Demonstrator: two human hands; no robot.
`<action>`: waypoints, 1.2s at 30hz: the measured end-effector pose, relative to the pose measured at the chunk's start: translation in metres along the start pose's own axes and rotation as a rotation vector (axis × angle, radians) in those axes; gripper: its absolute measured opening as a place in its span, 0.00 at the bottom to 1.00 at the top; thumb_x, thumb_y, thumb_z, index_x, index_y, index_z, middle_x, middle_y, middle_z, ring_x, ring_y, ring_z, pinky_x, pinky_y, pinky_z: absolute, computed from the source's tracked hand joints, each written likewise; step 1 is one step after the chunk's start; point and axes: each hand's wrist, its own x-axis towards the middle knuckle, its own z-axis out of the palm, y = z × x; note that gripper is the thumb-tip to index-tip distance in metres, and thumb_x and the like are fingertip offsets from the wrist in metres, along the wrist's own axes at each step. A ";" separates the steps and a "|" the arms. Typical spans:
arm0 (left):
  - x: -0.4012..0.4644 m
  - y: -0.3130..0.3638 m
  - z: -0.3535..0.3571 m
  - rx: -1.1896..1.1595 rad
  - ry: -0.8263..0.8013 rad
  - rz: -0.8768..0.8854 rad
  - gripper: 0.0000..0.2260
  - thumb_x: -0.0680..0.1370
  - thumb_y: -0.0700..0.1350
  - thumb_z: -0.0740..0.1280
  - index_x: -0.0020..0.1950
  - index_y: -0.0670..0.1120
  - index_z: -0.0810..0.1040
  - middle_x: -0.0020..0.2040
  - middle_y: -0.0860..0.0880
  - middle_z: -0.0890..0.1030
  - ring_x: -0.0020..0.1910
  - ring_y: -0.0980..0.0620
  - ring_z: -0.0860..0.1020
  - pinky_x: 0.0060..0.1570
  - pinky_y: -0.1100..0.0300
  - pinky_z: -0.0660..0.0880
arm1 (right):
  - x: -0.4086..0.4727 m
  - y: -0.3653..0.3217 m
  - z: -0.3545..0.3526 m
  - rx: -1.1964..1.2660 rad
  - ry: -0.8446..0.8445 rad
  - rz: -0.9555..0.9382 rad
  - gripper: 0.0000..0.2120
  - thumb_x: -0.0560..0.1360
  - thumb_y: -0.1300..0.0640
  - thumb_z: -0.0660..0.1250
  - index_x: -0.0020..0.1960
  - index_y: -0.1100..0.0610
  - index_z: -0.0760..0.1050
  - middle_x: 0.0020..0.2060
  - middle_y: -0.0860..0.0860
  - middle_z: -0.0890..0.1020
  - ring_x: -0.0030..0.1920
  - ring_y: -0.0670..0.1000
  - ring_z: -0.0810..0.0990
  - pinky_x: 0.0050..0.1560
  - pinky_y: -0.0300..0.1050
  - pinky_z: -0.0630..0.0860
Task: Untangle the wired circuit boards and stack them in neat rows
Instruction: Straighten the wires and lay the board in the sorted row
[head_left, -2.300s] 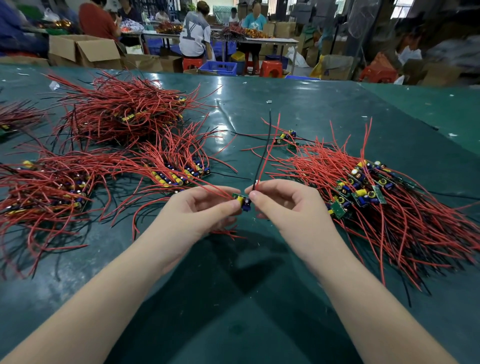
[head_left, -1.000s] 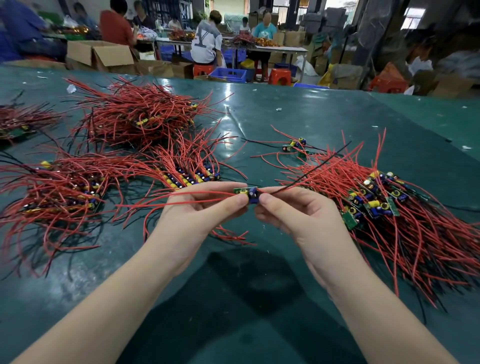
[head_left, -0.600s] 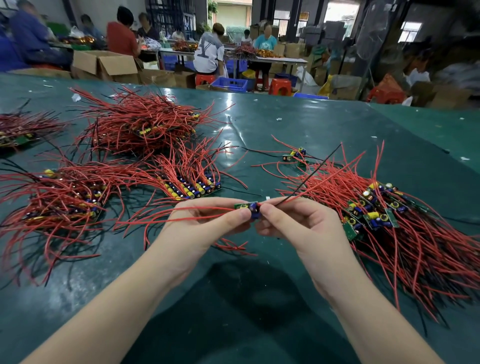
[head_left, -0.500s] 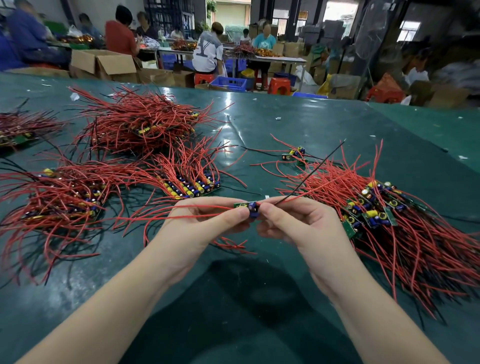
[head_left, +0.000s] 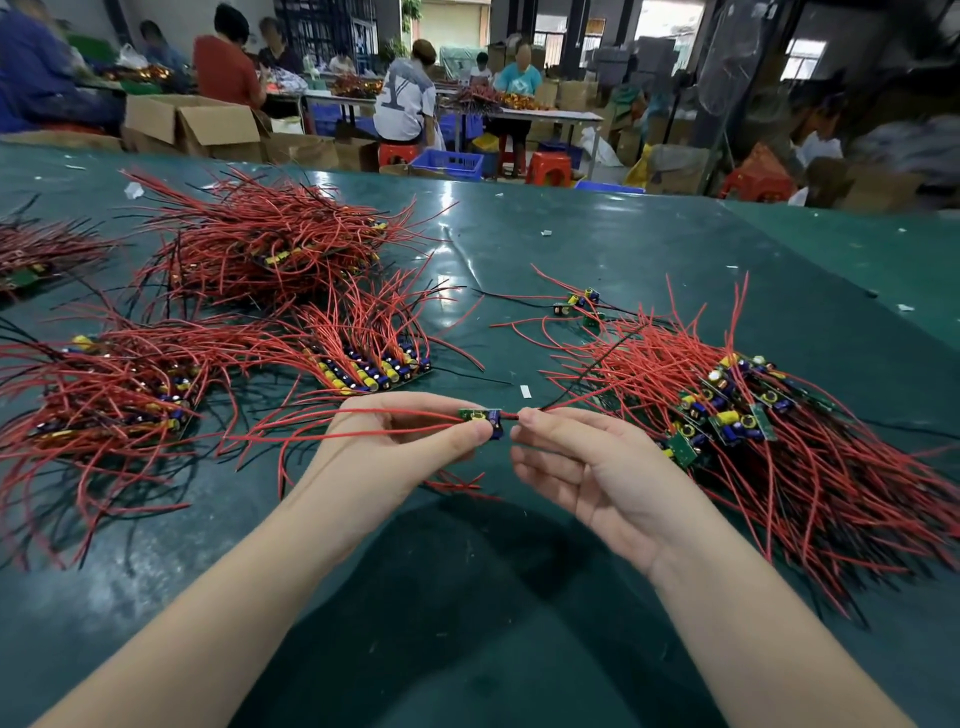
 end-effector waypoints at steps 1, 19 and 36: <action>0.000 0.000 0.000 0.020 0.002 0.015 0.09 0.64 0.51 0.75 0.43 0.54 0.86 0.41 0.50 0.86 0.42 0.53 0.84 0.47 0.63 0.80 | 0.000 0.000 0.000 0.009 0.004 0.003 0.10 0.60 0.60 0.74 0.40 0.62 0.80 0.35 0.56 0.84 0.32 0.50 0.84 0.32 0.39 0.80; 0.002 0.005 0.005 -0.614 -0.124 -0.466 0.07 0.62 0.42 0.72 0.35 0.41 0.86 0.39 0.42 0.85 0.37 0.50 0.84 0.34 0.65 0.79 | -0.002 0.002 0.008 0.121 -0.108 -0.232 0.07 0.57 0.58 0.75 0.36 0.57 0.85 0.33 0.51 0.84 0.31 0.45 0.82 0.34 0.35 0.78; 0.001 0.000 0.009 -0.496 -0.098 -0.272 0.08 0.61 0.44 0.73 0.38 0.43 0.86 0.40 0.42 0.85 0.40 0.51 0.84 0.39 0.65 0.79 | -0.004 0.008 0.009 -0.090 0.125 -0.549 0.05 0.64 0.66 0.76 0.35 0.57 0.84 0.33 0.54 0.85 0.34 0.50 0.84 0.39 0.37 0.79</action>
